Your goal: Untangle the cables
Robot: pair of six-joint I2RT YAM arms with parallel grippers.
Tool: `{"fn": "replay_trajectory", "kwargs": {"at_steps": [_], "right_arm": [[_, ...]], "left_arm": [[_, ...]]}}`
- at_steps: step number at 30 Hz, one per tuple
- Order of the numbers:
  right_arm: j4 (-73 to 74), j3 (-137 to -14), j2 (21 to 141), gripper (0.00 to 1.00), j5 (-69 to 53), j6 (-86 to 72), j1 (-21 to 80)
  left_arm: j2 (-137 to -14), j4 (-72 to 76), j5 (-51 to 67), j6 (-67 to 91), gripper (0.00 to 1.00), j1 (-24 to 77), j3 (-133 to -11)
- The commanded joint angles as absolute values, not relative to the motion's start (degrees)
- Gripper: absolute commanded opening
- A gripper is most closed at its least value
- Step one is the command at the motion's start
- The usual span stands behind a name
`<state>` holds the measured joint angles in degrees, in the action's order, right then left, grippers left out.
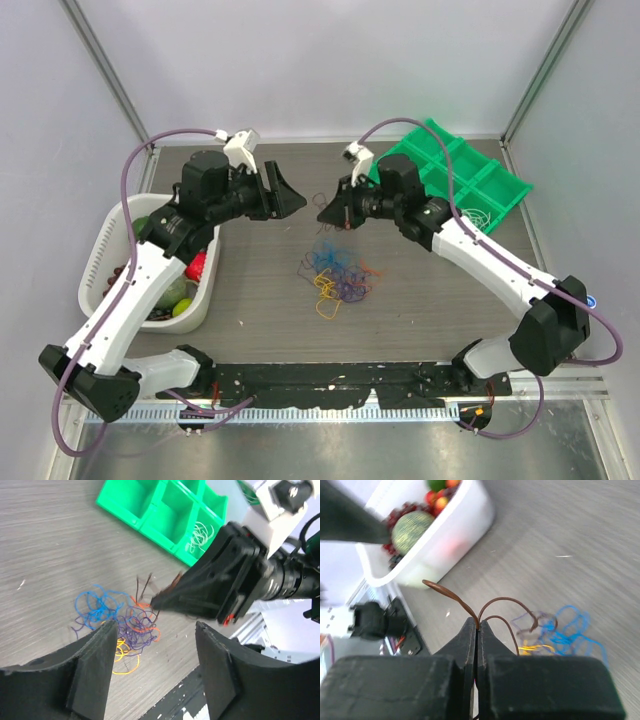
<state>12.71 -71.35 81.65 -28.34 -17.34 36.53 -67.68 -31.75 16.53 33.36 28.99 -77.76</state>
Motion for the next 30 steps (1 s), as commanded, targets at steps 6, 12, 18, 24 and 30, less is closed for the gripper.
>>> {"fn": "replay_trajectory", "kwargs": {"at_steps": [6,12,18,24,30], "right_arm": [[13.3,-71.7,84.1,0.01,-20.6,-34.2,13.5],[17.7,-77.9,94.8,0.01,-19.6,-33.6,3.5],[23.4,-81.9,102.8,0.02,-9.9,-26.6,1.0],[29.4,-86.7,108.0,0.34,-0.3,-19.9,1.1],[32.8,-90.4,107.5,0.52,2.0,-19.8,1.1]], "left_arm": [[-63.8,-35.6,6.9,31.2,0.75,28.6,-77.4],[-63.8,-34.8,9.3,31.7,0.75,28.7,-76.2],[-65.2,-37.5,9.9,30.8,0.75,28.5,-76.7],[-68.7,-41.5,10.5,30.1,0.75,28.6,-77.8],[-73.1,-43.5,10.7,29.5,0.75,28.6,-78.7]]}}
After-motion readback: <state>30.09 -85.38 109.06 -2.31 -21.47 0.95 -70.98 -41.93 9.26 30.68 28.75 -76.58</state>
